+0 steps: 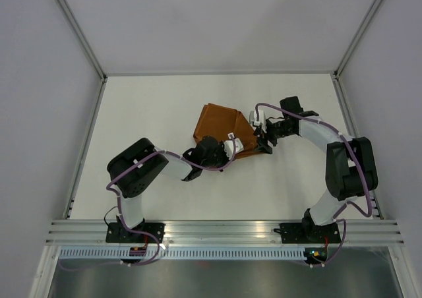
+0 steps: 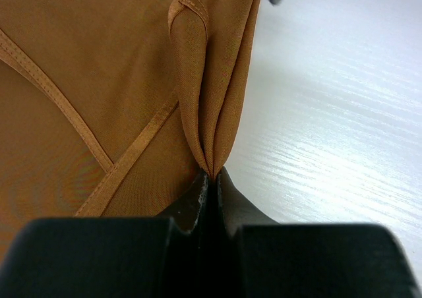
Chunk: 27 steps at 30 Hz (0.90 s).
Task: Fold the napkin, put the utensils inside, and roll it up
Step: Roll the napkin with the utensil
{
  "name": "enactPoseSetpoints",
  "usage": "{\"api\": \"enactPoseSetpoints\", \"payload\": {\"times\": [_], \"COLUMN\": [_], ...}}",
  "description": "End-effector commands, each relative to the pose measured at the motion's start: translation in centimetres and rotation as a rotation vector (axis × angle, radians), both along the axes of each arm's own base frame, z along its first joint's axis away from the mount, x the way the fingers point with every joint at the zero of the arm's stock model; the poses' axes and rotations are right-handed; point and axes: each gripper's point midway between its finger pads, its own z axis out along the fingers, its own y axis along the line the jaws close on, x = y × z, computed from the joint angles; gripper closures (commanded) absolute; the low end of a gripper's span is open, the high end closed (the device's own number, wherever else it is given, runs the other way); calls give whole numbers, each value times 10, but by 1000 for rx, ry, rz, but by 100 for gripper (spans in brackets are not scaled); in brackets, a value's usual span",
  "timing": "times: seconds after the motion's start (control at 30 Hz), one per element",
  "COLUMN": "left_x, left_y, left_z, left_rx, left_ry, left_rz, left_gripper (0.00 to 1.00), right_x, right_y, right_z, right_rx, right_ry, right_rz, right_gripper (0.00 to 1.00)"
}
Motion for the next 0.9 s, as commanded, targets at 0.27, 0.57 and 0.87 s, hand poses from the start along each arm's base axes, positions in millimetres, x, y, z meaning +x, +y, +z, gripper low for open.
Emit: {"api": "enactPoseSetpoints", "payload": {"times": [0.27, 0.57, 0.87], "left_x": [-40, -40, -39], "left_y": [29, 29, 29], "left_z": [-46, -46, -46], "left_rx": [111, 112, 116], "left_ry": [201, 201, 196], "left_rz": [-40, -42, -42], "left_gripper": [98, 98, 98], "right_x": [-35, -27, -33], "right_y": [36, 48, 56], "right_z": [-5, -17, -41], "right_rx": [-2, -44, -97], "right_ry": [-360, -470, -461], "right_rz": [213, 209, 287], "right_gripper": [18, 17, 18]}}
